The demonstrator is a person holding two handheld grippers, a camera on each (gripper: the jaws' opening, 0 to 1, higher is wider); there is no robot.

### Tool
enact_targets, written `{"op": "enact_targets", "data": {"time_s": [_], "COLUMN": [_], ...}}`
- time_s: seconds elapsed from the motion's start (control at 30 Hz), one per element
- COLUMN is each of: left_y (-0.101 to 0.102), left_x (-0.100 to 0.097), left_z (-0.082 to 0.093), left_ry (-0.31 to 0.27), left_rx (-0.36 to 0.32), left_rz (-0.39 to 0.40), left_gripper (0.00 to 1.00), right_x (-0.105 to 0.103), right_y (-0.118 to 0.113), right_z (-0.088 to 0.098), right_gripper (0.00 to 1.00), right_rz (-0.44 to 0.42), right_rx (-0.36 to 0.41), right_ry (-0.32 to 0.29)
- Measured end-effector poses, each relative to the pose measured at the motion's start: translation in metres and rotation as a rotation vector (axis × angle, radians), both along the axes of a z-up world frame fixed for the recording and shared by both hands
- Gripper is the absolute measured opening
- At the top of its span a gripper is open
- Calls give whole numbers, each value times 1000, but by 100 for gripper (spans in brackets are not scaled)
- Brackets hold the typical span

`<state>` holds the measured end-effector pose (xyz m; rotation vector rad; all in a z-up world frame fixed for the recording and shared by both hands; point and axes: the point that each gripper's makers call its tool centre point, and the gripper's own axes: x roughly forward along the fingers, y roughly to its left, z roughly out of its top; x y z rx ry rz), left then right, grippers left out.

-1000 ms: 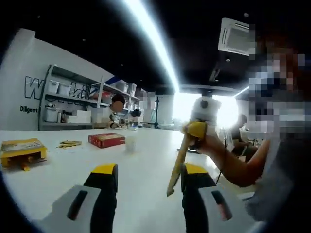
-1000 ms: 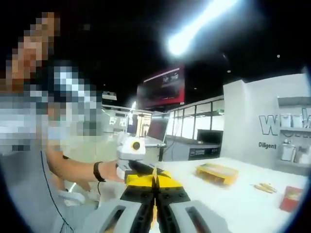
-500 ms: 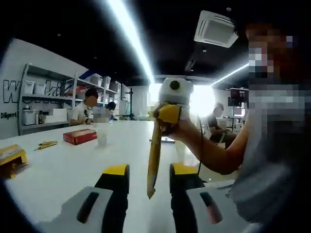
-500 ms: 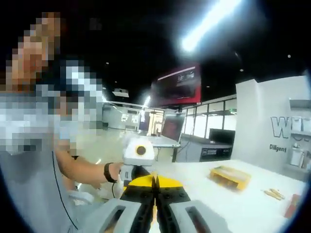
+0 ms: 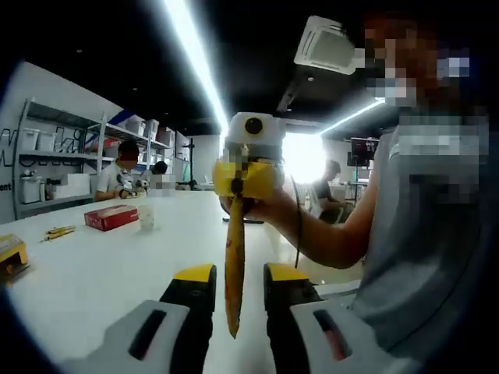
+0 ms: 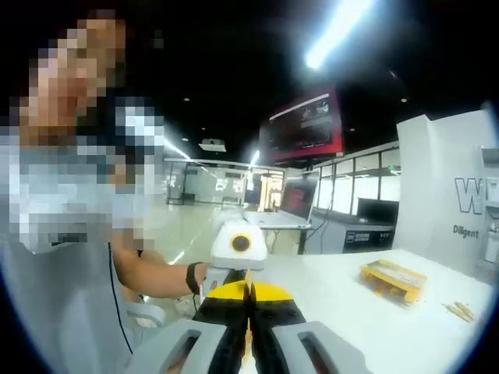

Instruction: Tear open the coffee pouch, take out the coffee, and pour the coffee from the pouch into the cup

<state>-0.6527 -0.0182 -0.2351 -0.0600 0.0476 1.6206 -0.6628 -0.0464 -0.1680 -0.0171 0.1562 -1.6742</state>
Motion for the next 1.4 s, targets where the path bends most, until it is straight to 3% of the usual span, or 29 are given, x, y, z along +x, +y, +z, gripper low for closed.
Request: {"op": "enact_targets", "data": {"time_s": [0.43,0.57,0.7,0.97,1.27,1.4], "left_y": [1,0,1,0,-3,-5], "left_x": [-5,-7,-8,-15,-19,-23], "left_z": [4,3,6,5,5,4], "left_ry": [14,33,20,49,47,58], "left_rx": [20,21,50,72,77,81], "left_rz": [11,33,29,68,95,122], "left_gripper": [22,13,13,12,11,11], "right_x": [1,1,1,-1,-7,-10], "right_y": [-7,-9,-12,-12,-11,-10], "right_z": [5,4,1,0,-1,1], "right_gripper": [1,1,1,1,3,9], "right_rz": [72,81,87,80,82,72], "right_rx": [25,34,43,45,-3,-50], "right_ry": [3,5,5,4,44,68]}}
